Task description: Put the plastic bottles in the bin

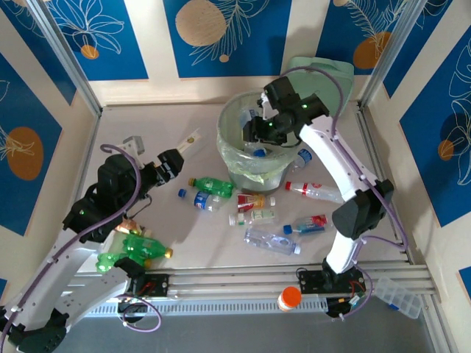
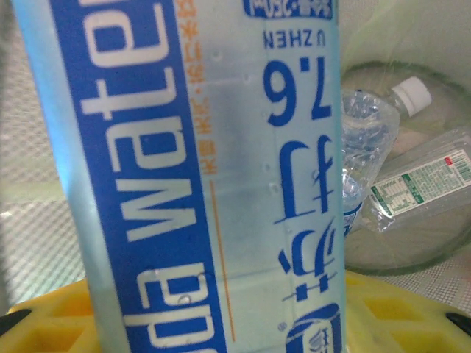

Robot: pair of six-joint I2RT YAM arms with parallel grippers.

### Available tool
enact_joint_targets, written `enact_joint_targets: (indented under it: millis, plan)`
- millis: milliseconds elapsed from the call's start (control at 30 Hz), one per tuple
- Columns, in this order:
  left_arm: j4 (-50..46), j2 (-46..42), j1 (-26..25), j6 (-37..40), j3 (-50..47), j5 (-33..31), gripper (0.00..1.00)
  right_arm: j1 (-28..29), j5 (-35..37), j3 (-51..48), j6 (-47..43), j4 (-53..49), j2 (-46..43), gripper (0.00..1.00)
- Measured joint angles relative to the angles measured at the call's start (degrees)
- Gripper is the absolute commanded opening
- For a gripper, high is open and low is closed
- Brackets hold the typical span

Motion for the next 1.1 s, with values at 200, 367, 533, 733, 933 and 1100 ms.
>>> enact_joint_targets:
  millis: [200,367,533,733,933,1100]
  plan:
    - [-4.5,-0.9,0.3,0.0,0.1,-2.2,1.00,0.6,1.0,-0.4,-0.2,0.0,4.6,0.45]
    - [-4.4,-1.9,0.5,1.1,0.0,-1.2,1.00,1.7,2.4,-1.0,-0.1,0.0,8.4,0.49]
    - [-4.0,-2.9,0.5,1.8,-0.1,-0.8,0.99,2.4,3.0,-2.7,-0.1,-0.3,11.7,0.53]
    - [-5.0,-4.1,0.8,2.5,-0.3,-0.9,0.99,2.4,3.2,-2.8,0.1,-0.3,14.1,0.72]
    - [-5.9,-6.4,1.1,1.4,-1.4,-2.6,0.99,2.9,6.1,-2.3,-0.6,-0.9,14.2,0.85]
    - [-7.5,-6.2,1.4,0.8,-1.4,-3.9,0.99,3.5,10.3,-1.0,-0.7,-1.2,11.8,0.85]
